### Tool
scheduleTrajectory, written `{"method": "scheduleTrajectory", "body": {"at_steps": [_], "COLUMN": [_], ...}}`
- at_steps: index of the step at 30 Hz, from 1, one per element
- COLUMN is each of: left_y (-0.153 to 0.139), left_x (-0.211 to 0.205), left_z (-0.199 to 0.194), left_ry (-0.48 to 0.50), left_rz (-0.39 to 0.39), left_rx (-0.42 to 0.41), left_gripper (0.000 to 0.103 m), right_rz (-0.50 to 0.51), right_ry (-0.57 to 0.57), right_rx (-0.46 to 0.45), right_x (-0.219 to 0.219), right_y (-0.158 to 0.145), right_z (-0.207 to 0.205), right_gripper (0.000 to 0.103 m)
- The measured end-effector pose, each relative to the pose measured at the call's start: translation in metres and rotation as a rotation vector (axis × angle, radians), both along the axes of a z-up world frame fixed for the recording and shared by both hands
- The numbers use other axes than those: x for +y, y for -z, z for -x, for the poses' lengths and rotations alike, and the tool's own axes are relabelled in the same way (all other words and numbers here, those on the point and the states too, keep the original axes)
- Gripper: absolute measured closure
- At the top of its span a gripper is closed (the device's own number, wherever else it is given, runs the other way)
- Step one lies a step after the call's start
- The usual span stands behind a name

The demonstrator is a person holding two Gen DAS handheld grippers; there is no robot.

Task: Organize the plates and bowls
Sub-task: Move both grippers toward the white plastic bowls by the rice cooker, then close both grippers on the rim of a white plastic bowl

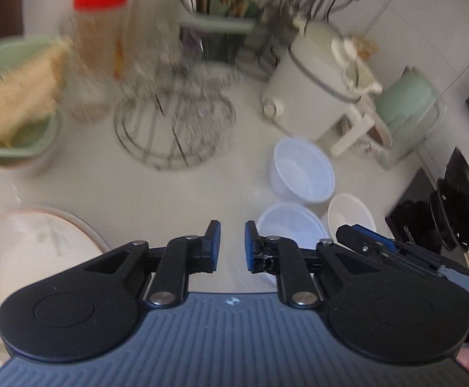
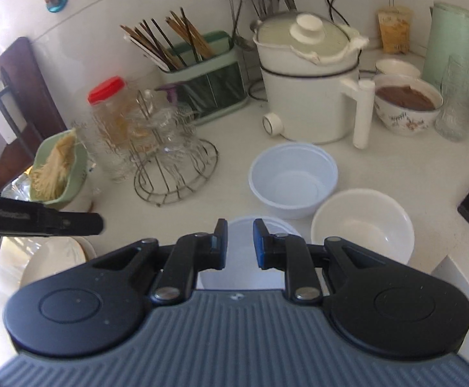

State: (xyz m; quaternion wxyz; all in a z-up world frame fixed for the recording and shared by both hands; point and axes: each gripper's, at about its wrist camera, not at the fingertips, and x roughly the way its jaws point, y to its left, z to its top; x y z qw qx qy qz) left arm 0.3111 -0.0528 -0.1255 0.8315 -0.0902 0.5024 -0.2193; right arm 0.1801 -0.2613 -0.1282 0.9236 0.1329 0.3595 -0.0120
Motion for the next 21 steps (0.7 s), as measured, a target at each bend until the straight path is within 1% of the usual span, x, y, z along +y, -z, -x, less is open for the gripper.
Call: {"method": "scheduleTrajectory", "body": {"at_steps": [1,2,3,5,6,8,9,10,13,14,17,19,21], "left_y": [0.008,0.015,0.022,0.033,0.037,0.041,0.042,0.045,0.051,0.053,0.061,0.064,0.067], "left_x": [-0.003,-0.005,-0.009,-0.017,-0.021,-0.028,-0.03,-0.033,-0.041,-0.042,-0.048,-0.051,-0.055], "left_z": [-0.005,-0.008,-0.011,-0.017,-0.018,-0.02,-0.021,-0.022,-0.026,-0.027,-0.031,-0.032,-0.033], "left_ry": [-0.003,0.0,0.013,0.029,0.032,0.049,0.054,0.057,0.068,0.07,0.076,0.08,0.076], "left_rz": [0.015,0.027,0.034,0.019,0.015,0.018,0.019,0.017,0.01,0.013,0.026,0.029,0.026], "left_rx": [0.039,0.071,0.098,0.141,0.148,0.158,0.16,0.163,0.172,0.181,0.215,0.217,0.219], "left_gripper": [0.08,0.076,0.067,0.052,0.052,0.052,0.052,0.052,0.052,0.052,0.053,0.054,0.061], "right_rz": [0.0,0.006,0.005,-0.009,-0.015,-0.037,-0.055,-0.07,-0.112,-0.11,-0.112,-0.109,-0.12], "right_ry": [-0.005,-0.004,-0.004,0.005,0.015,0.042,0.053,0.061,0.07,0.073,0.11,0.138,0.147], "right_rx": [0.011,0.019,0.029,0.051,0.06,0.076,0.085,0.093,0.09,0.091,0.129,0.155,0.174], "right_x": [-0.002,-0.004,-0.006,-0.011,-0.014,-0.021,-0.025,-0.028,-0.033,-0.033,-0.035,-0.038,-0.04], "right_y": [0.002,0.003,0.006,0.01,0.012,0.017,0.02,0.022,0.028,0.029,0.035,0.038,0.043], "right_z": [0.0,0.0,0.001,0.002,0.002,0.002,0.002,0.002,0.003,0.003,-0.001,-0.004,-0.004], "right_gripper": [0.082,0.082,0.082,0.082,0.082,0.072,0.062,0.059,0.06,0.061,0.062,0.061,0.061]}}
